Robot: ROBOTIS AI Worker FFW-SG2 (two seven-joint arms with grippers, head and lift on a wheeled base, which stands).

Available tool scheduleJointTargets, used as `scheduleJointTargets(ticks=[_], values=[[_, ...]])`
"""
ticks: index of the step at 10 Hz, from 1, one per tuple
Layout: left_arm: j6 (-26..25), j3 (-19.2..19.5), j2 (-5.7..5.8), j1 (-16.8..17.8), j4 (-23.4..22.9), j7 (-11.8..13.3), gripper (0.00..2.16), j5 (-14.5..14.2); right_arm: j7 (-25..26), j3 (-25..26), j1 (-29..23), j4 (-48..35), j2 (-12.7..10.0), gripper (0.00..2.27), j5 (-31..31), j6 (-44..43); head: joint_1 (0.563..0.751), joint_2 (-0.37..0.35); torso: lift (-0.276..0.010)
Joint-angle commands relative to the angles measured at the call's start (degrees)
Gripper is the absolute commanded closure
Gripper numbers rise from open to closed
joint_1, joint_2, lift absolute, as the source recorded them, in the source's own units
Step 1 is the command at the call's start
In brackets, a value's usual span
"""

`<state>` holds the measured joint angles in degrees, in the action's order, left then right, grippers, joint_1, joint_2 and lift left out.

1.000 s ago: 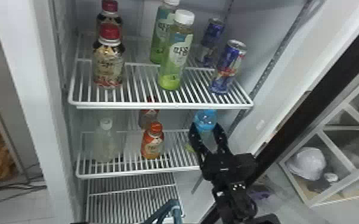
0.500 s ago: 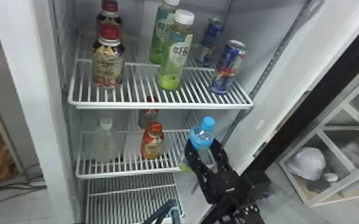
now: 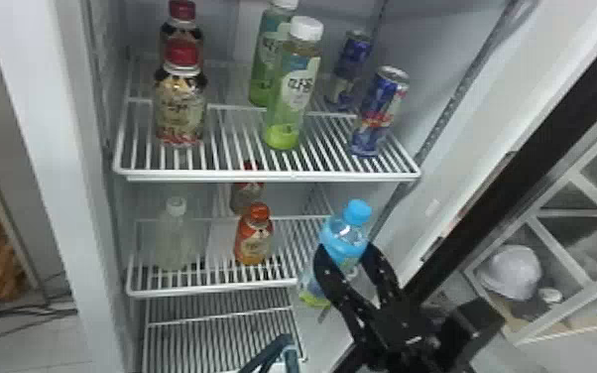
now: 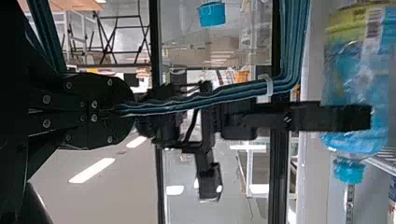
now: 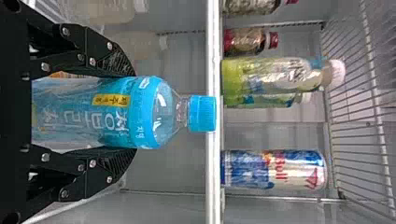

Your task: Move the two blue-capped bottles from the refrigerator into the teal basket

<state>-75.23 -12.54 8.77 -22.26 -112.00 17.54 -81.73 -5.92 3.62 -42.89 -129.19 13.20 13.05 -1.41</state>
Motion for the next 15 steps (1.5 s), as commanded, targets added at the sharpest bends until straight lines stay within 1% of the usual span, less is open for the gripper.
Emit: scheduleJointTargets(ticks=[1,2,4,5,7,8,9,11,13,15], values=[[0.0,0.15,-0.07,-0.1,0.0,-0.05,1.15,0.16,-0.76,1.48,-4.22,-5.88,-0.11,0.64,0.57,3.65,0.695,-0.35,-0.136],[-0.14,0.15,-0.07,-0.1,0.0,-0.05,1.15,0.16,-1.46,2.54,-6.19,-8.69,-0.11,0.64,0.57,5.76,0.695,-0.35,-0.136],[-0.28,0.32,-0.16,-0.24,0.0,-0.05,1.15,0.25,-2.78,5.26,-11.25,-14.88,-0.9,0.64,0.57,10.83,0.695,-0.35,-0.136],[-0.56,0.32,-0.16,-0.38,0.0,-0.05,1.15,0.34,-3.31,6.14,-13.36,-17.13,-0.9,0.64,0.66,12.79,0.695,-0.35,-0.136],[-0.84,0.32,-0.16,-0.24,0.0,-0.05,1.15,0.43,-5.68,7.37,-16.45,-22.19,-0.81,0.64,2.24,19.4,0.695,-0.35,-0.136],[-0.84,0.32,-0.16,-0.38,0.0,-0.05,1.15,0.43,-7.44,8.25,-17.86,-25.14,0.25,0.64,2.51,22.92,0.695,-0.35,-0.136],[-0.84,0.23,-0.16,-0.38,0.0,0.04,1.15,0.43,-7.44,8.34,-18.98,-27.25,1.39,0.64,3.39,25.17,0.695,-0.35,-0.136],[-0.99,0.23,-0.16,-0.38,0.0,0.04,1.15,0.51,-8.05,9.22,-21.09,-30.63,1.3,0.64,4.97,30.37,0.695,-0.35,-0.136],[-0.99,0.32,-0.07,-0.52,0.0,-0.05,1.15,0.51,-8.05,9.74,-23.62,-34.14,1.21,0.64,5.06,33.75,0.695,-0.35,-0.136],[-1.13,0.23,-0.07,-0.38,0.0,0.04,1.15,0.6,-8.05,10.45,-24.47,-35.55,0.86,0.65,6.55,38.67,0.695,-0.35,-0.136]])
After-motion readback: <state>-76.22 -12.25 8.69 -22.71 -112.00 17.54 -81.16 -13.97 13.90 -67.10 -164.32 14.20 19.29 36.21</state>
